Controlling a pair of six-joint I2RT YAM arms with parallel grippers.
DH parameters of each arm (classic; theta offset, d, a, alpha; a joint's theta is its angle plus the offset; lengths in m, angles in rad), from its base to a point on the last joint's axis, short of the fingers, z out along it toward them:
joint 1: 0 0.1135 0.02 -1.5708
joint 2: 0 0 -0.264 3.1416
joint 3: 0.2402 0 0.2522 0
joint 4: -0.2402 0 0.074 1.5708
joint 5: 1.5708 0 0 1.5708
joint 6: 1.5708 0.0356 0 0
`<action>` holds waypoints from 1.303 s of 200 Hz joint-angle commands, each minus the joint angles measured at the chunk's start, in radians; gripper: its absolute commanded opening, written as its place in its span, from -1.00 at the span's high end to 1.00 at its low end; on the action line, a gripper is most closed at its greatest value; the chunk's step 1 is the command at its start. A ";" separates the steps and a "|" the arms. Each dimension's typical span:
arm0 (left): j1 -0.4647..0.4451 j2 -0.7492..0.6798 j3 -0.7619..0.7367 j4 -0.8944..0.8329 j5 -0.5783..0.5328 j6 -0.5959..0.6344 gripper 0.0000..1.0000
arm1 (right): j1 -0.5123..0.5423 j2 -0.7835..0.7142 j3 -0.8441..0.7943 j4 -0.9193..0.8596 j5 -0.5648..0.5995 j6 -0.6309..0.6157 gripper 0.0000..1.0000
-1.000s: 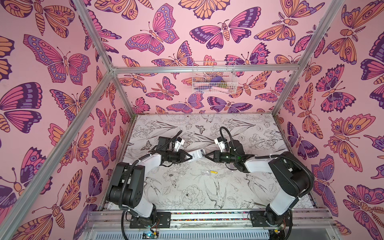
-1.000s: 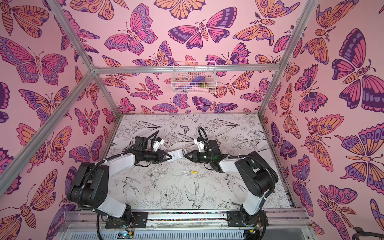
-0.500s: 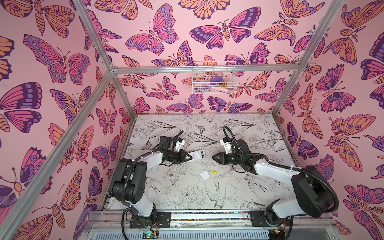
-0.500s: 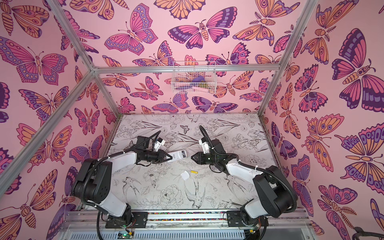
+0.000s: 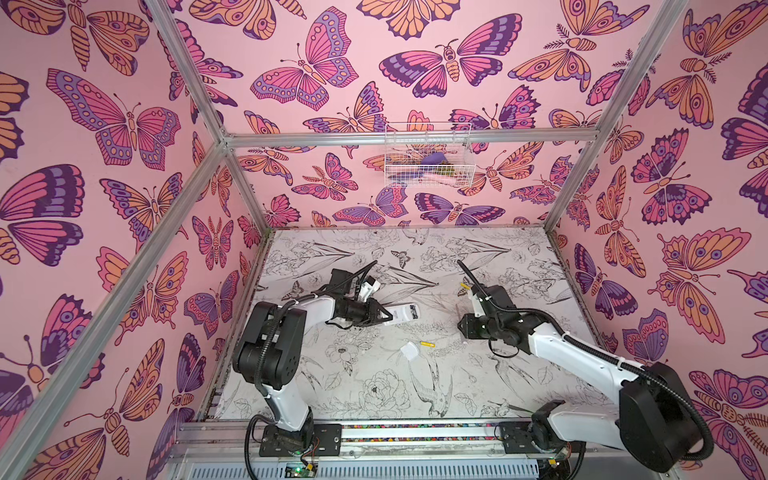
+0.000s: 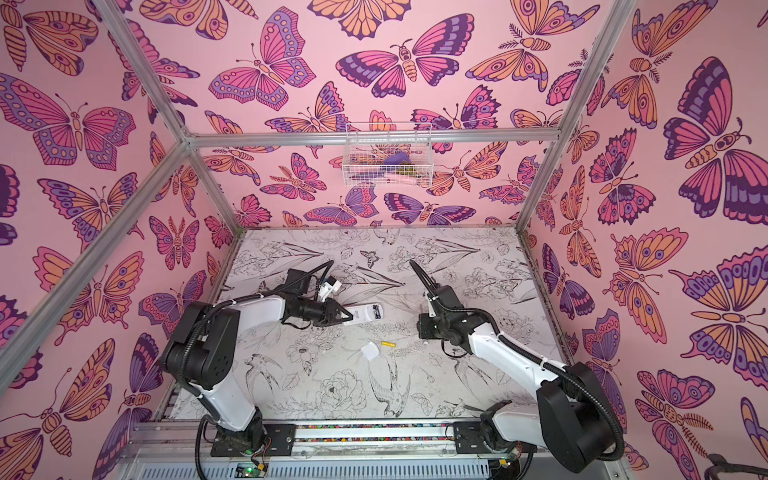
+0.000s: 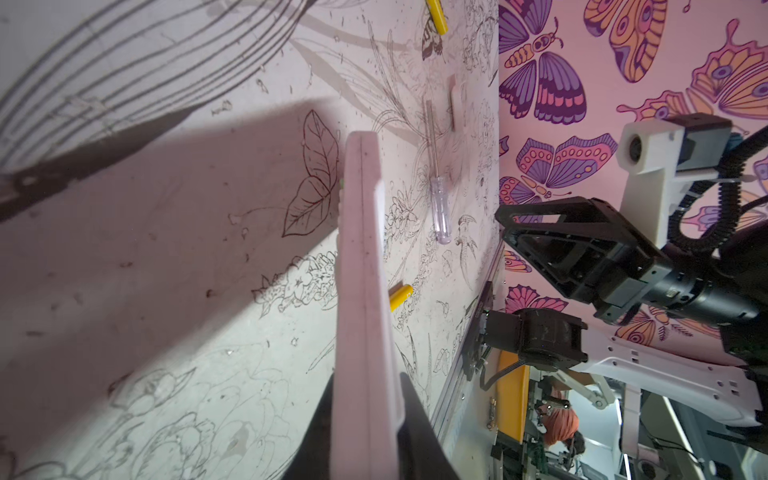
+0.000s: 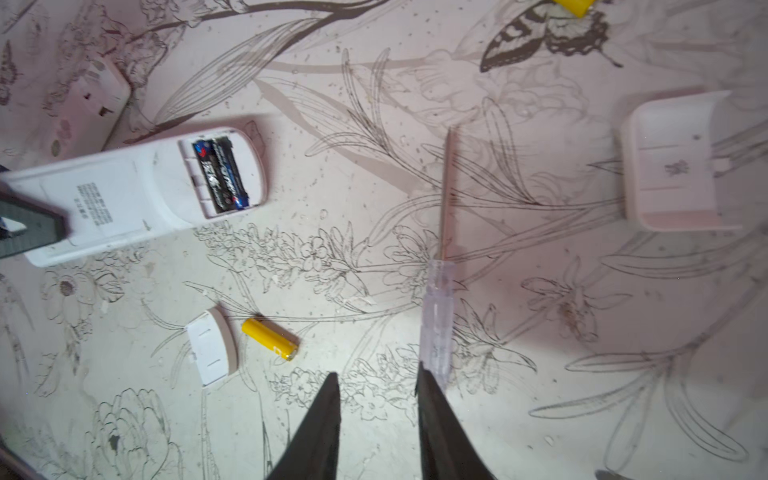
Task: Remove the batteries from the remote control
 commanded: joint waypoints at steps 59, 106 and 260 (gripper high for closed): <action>0.009 0.079 0.071 -0.132 -0.086 0.054 0.20 | -0.014 -0.044 -0.034 -0.058 0.066 -0.030 0.36; 0.011 0.064 0.085 -0.158 -0.135 0.077 0.02 | -0.014 -0.016 -0.049 -0.011 0.035 -0.015 0.36; -0.047 -0.058 0.039 -0.230 -0.411 0.271 -0.62 | -0.014 0.126 -0.008 0.033 0.038 -0.046 0.31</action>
